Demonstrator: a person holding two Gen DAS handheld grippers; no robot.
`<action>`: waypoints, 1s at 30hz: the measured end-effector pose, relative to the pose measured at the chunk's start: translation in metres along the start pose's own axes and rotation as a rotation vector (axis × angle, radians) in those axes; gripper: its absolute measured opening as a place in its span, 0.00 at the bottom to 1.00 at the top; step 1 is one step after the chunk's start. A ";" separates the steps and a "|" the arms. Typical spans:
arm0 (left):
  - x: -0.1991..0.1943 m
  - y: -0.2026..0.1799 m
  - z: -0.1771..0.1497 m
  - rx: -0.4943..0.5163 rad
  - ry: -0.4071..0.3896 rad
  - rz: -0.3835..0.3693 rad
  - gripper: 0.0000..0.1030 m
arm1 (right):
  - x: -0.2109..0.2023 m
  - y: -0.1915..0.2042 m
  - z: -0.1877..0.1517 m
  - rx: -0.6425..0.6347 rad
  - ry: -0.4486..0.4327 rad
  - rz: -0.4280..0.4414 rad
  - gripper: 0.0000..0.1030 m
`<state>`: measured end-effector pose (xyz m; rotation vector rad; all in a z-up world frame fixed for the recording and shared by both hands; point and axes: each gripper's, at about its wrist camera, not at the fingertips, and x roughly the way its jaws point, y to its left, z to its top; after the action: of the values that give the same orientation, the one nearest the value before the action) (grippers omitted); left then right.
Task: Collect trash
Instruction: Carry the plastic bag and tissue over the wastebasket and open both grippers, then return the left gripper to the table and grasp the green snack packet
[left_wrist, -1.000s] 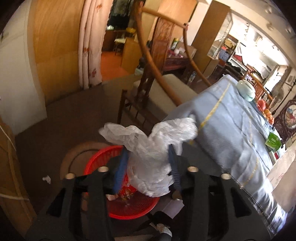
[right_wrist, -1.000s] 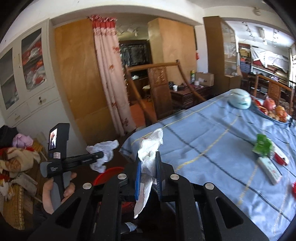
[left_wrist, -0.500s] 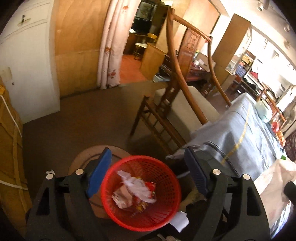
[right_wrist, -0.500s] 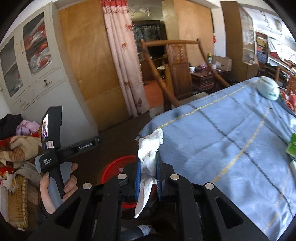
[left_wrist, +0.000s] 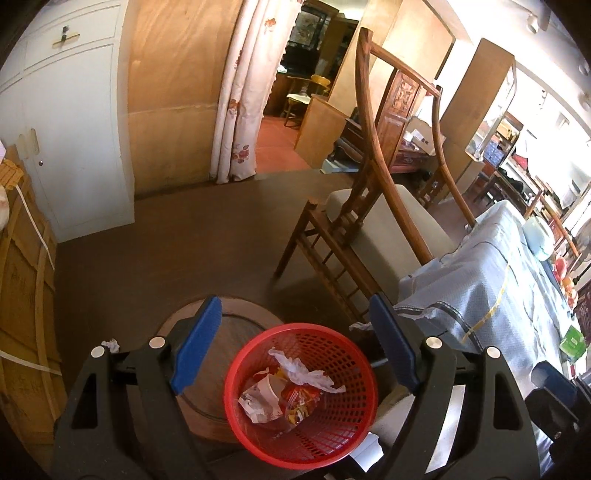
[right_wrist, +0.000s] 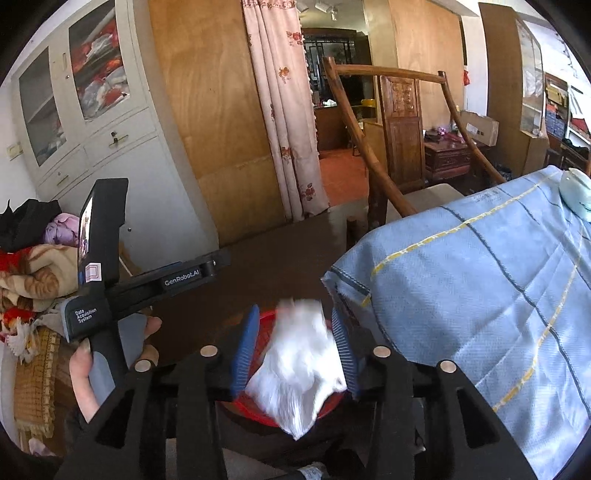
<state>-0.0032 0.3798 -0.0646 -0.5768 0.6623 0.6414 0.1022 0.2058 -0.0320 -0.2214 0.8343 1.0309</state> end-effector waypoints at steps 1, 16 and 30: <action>0.000 -0.001 0.000 0.002 0.000 -0.001 0.77 | -0.001 -0.001 0.000 0.002 -0.002 0.000 0.40; -0.002 -0.022 -0.003 0.048 0.002 -0.021 0.79 | -0.024 -0.018 -0.010 0.033 -0.046 -0.065 0.40; -0.026 -0.081 -0.024 0.189 -0.002 -0.072 0.86 | -0.096 -0.071 -0.030 0.157 -0.190 -0.198 0.69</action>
<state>0.0281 0.3011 -0.0396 -0.4221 0.6884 0.5052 0.1225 0.0889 0.0001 -0.0691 0.7016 0.7838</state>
